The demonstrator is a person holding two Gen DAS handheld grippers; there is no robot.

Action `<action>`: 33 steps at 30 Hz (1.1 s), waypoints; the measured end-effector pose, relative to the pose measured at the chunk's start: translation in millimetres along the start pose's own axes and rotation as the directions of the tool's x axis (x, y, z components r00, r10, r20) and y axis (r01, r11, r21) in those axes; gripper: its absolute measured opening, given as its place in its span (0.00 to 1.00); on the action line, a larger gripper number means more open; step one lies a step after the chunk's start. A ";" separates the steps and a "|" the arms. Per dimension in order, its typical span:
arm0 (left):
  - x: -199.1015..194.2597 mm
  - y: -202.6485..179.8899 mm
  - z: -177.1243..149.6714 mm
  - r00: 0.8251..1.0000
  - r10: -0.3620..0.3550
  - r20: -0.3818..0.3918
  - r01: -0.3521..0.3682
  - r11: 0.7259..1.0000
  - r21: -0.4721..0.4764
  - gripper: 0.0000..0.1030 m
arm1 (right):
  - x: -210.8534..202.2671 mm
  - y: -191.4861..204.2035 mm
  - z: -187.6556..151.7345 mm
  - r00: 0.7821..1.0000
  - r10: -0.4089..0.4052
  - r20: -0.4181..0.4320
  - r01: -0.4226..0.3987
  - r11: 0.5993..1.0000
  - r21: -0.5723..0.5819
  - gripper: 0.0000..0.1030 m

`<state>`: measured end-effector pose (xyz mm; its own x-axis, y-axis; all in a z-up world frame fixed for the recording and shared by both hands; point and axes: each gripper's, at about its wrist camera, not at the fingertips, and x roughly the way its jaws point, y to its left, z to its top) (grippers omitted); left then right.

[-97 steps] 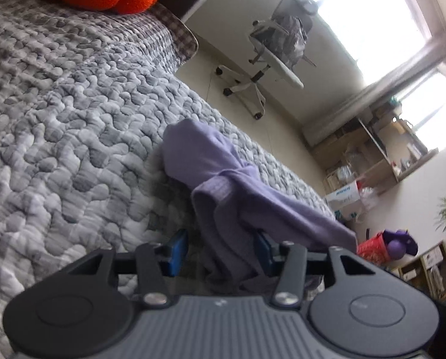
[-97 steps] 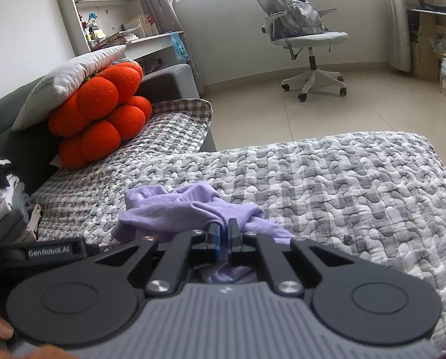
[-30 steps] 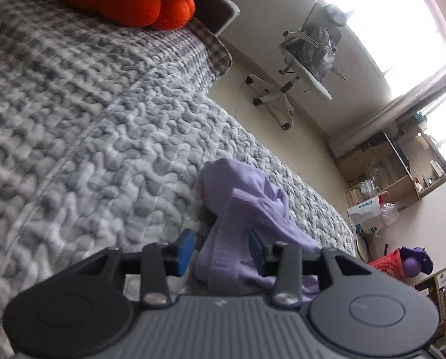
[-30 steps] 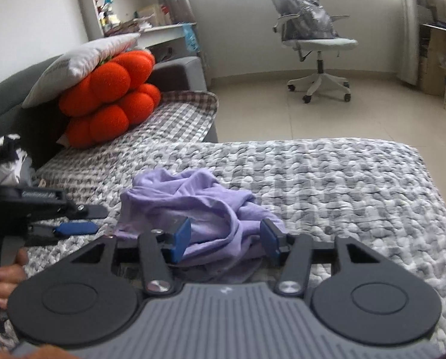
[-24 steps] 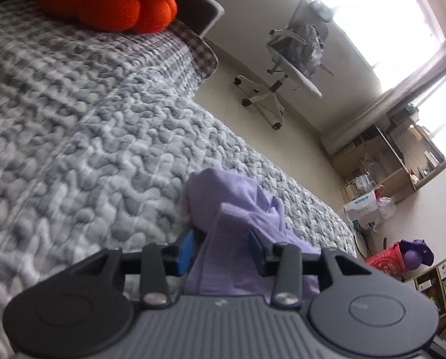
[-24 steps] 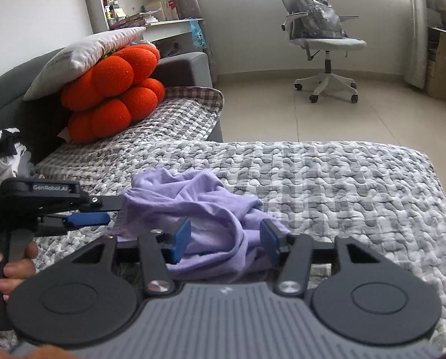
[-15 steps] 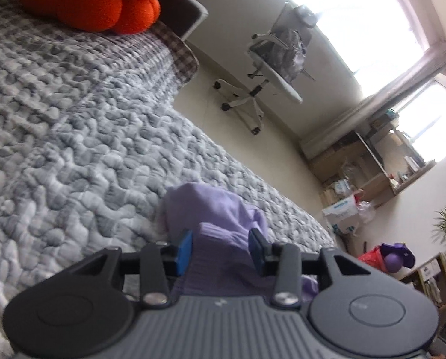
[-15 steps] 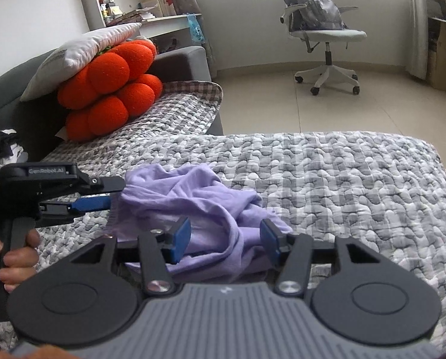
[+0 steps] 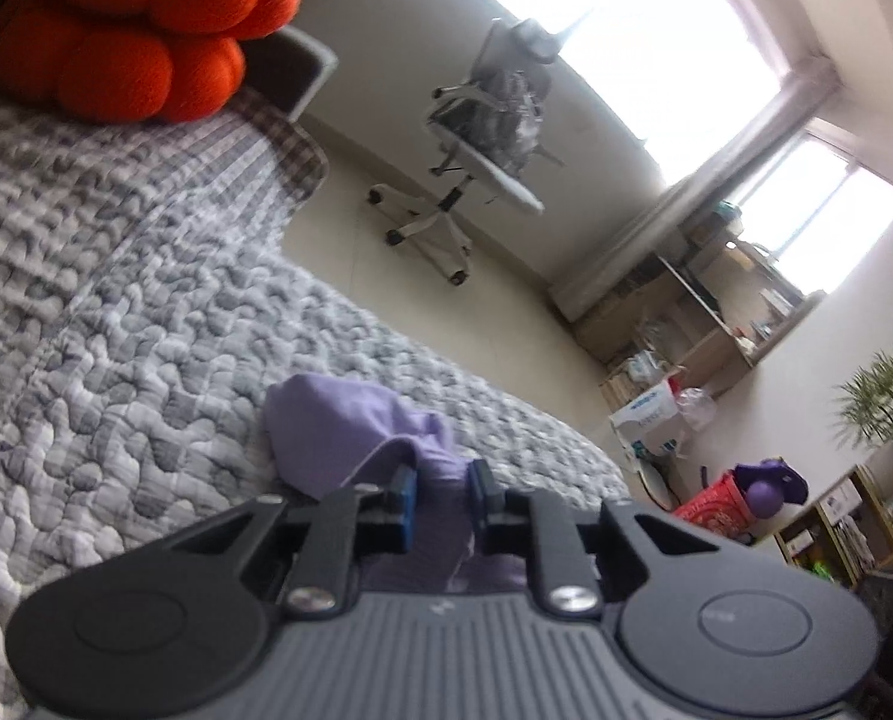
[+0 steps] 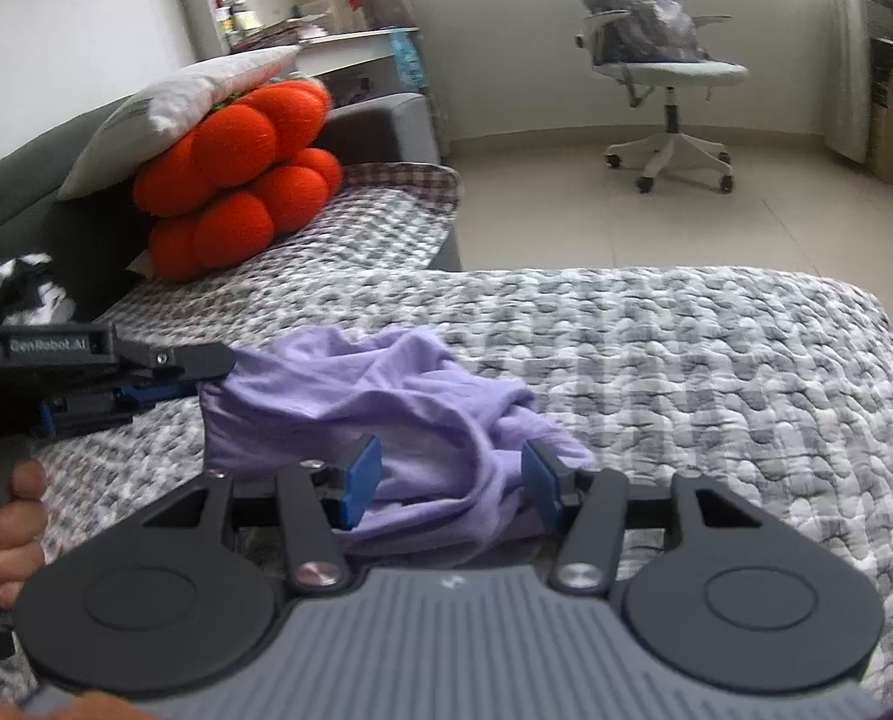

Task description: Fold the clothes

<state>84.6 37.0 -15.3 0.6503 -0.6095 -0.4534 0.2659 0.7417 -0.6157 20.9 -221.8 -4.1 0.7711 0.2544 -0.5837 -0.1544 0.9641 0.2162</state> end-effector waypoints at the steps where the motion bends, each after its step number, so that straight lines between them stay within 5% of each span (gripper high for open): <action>1: -3.6 -3.0 -0.5 1.000 -0.007 0.000 0.007 1.000 0.010 0.12 | -0.9 3.5 -0.3 1.000 0.011 -0.002 -0.011 1.000 -0.015 0.60; 19: -10.4 -36.3 -4.8 0.997 -0.069 -0.046 0.075 0.983 0.165 0.06 | 14.9 62.7 1.4 0.986 0.169 0.008 -0.160 0.946 -0.283 0.63; 24: -4.8 -33.2 -2.7 0.996 -0.065 -0.056 0.073 0.984 0.163 0.06 | 24.1 60.1 -1.1 0.976 0.218 0.010 -0.208 0.941 -0.266 0.09; 28: -2.3 -30.0 -2.7 0.996 -0.061 -0.058 0.069 0.985 0.157 0.11 | 19.2 54.4 1.5 0.982 0.181 0.053 -0.163 0.956 -0.245 0.04; 33: -3.9 -21.0 -0.2 0.998 -0.047 -0.050 0.054 0.988 0.148 0.37 | 15.9 30.0 10.5 0.993 0.075 0.095 -0.061 0.988 -0.144 0.03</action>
<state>76.3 23.6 -0.8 0.6004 -0.6570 -0.4559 0.4028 0.7409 -0.5374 35.0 -189.6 1.4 0.8123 0.3180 -0.4889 -0.2885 0.9476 0.1369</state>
